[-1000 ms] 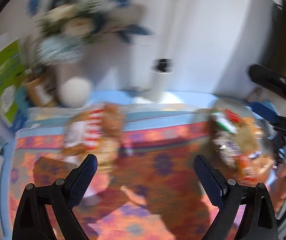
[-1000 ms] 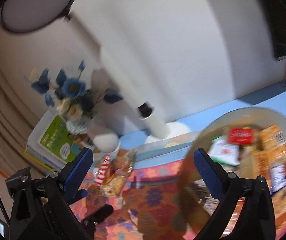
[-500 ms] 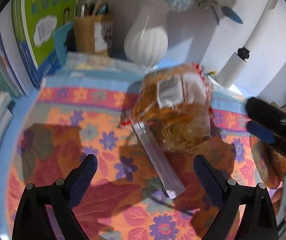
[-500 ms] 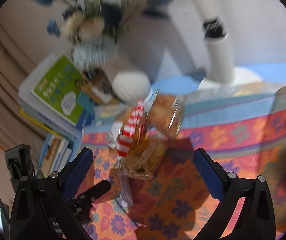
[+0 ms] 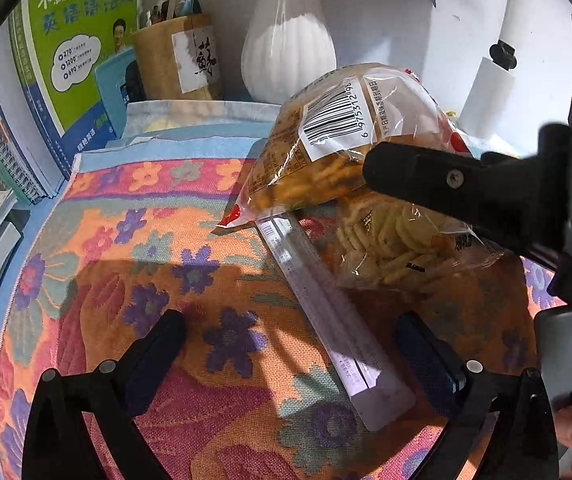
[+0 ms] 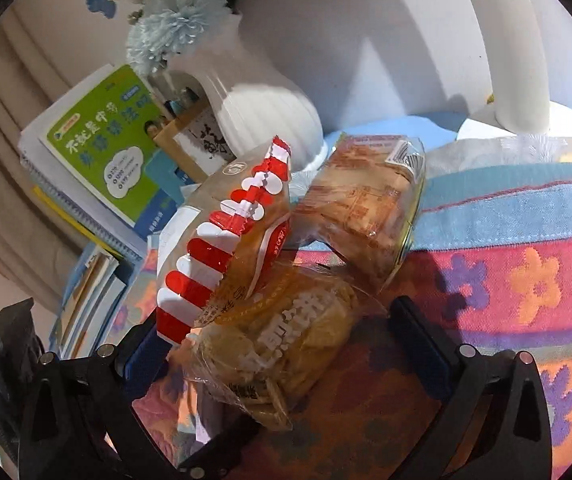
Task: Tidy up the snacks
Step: 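Open both tools and move them back over the remaining biscuit bags, then grasp the red-striped bread bag with the left tool while the right tool grasps the round cracker bag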
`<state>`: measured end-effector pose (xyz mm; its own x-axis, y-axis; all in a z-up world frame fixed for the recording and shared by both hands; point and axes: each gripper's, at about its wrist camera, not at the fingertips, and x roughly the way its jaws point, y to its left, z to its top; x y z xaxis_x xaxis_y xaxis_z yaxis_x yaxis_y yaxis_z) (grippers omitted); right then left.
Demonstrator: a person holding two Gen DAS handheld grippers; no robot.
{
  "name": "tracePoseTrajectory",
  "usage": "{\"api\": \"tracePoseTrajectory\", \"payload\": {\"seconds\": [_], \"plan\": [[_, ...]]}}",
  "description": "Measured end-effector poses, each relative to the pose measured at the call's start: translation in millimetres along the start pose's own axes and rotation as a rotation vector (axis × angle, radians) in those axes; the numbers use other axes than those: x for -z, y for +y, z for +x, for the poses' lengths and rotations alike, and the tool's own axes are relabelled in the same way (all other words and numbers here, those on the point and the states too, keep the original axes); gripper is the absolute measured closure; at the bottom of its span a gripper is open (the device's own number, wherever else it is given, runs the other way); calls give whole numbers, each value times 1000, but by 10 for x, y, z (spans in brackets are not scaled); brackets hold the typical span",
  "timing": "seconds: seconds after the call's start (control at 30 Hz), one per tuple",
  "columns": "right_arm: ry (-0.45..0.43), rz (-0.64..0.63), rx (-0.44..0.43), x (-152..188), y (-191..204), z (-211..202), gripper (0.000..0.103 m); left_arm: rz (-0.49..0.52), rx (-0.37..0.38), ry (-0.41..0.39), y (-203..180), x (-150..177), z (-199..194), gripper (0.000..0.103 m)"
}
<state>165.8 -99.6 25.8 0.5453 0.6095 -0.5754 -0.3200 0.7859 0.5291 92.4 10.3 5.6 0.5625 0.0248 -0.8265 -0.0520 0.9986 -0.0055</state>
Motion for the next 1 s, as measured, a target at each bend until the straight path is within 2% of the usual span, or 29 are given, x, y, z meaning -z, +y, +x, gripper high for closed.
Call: {"api": "tracePoseTrajectory", "payload": {"seconds": [1.0], "plan": [[-3,0,1,9,22,-22,0,-2,8,-2,47,-4,-12,0]]}}
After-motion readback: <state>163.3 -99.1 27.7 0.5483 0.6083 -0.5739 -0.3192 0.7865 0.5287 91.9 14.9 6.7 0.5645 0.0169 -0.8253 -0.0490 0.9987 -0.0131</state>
